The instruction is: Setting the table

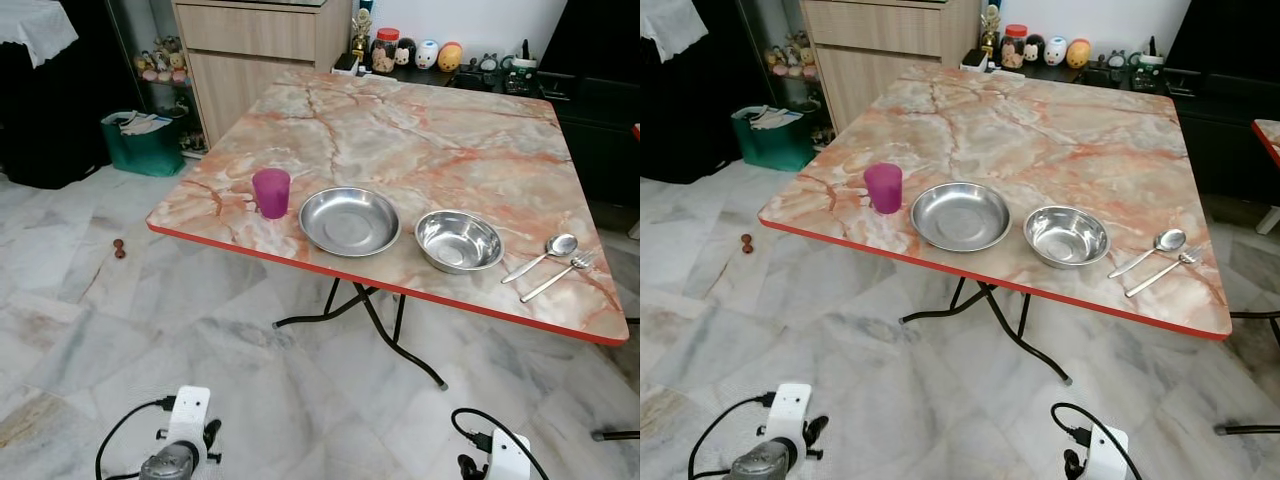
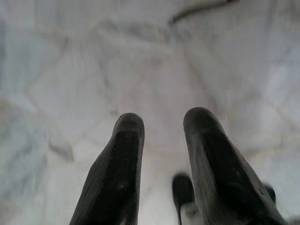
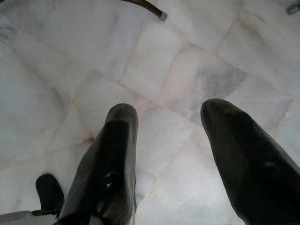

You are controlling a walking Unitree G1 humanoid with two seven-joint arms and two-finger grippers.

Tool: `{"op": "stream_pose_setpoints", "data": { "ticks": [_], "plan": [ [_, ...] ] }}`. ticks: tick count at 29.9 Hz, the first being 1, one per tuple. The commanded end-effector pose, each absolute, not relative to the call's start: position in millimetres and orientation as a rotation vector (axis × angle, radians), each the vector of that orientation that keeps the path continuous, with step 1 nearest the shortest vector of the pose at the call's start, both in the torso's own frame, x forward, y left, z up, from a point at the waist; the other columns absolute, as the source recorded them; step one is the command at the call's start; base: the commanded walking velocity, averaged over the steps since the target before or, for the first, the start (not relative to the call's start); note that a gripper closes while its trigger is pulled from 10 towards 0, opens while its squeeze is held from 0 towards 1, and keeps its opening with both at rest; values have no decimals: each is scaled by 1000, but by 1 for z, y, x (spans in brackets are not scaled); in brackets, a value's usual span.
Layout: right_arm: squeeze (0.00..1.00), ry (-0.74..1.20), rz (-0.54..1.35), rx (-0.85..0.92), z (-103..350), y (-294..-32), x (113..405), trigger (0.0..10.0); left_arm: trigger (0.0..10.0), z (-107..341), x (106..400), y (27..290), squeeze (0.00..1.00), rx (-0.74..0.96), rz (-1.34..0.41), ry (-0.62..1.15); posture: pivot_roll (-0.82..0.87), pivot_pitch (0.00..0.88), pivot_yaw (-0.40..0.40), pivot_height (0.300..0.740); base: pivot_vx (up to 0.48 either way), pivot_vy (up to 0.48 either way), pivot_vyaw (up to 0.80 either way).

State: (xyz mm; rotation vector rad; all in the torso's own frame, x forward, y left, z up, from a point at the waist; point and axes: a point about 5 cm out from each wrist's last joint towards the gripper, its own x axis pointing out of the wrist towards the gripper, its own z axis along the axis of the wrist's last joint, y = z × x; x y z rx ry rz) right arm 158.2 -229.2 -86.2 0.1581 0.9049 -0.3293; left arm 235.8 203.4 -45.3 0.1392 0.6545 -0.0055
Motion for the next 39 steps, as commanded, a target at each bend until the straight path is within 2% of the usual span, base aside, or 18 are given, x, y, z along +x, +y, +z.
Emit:
{"op": "stream_pose_setpoints", "data": {
  "ticks": [1, 2, 8, 10, 12, 16, 17, 22, 29, 34, 39],
  "plan": [
    [0, 934, -352, 166, -89, -235, 149, 10000, 10000, -35, 246, 204, 0, 152, -26, 569, 104, 0, -28, 740, 0, 0, 0],
    [0, 946, -356, 167, -90, -238, 145, 10000, 10000, -25, 252, 203, 0, 148, -45, 479, 113, 0, -30, 740, 0, 0, 0],
    [0, 986, -370, 173, -93, -245, 132, 10000, 10000, 5, 261, 205, 0, 158, -42, 259, 178, 0, -61, 740, 0, 0, 0],
    [0, 999, -356, 159, -93, -247, 131, 10000, 10000, 30, 266, 204, 0, 146, -23, 134, 213, 0, -78, 740, 0, 0, 0],
    [0, 999, -354, 157, -93, -247, 131, 10000, 10000, 34, 267, 204, 0, 144, -19, 110, 213, 0, -78, 740, 0, 0, 0],
    [0, 986, -343, 150, -91, -247, 135, 10000, 10000, 75, 282, 182, 0, 100, -43, -50, 231, 0, -93, 740, 0, 0, 0],
    [0, 973, -351, 155, -90, -248, 136, 10000, 10000, 88, 288, 168, 0, 98, -86, -105, 220, 0, -88, 740, 0, 0, 0],
    [0, 958, -372, 164, -89, -252, 137, 10000, 10000, 101, 293, 142, 0, 116, -183, -149, 177, 0, -76, 740, 0, 0, 0],
    [0, 949, -413, 187, -90, -252, 133, 10000, 10000, 108, 299, 120, 0, 68, -250, -132, 123, 0, -53, 740, 0, 0, 0],
    [0, 958, -423, 193, -90, -251, 135, 10000, 10000, 116, 307, 116, 0, 72, -263, -151, 123, 0, -53, 740, 0, 0, 0],
    [0, 962, -406, 184, -90, -252, 136, 10000, 10000, 118, 310, 117, 0, 101, -270, -156, 142, 0, -66, 740, 0, 0, -724]
  ]
}}
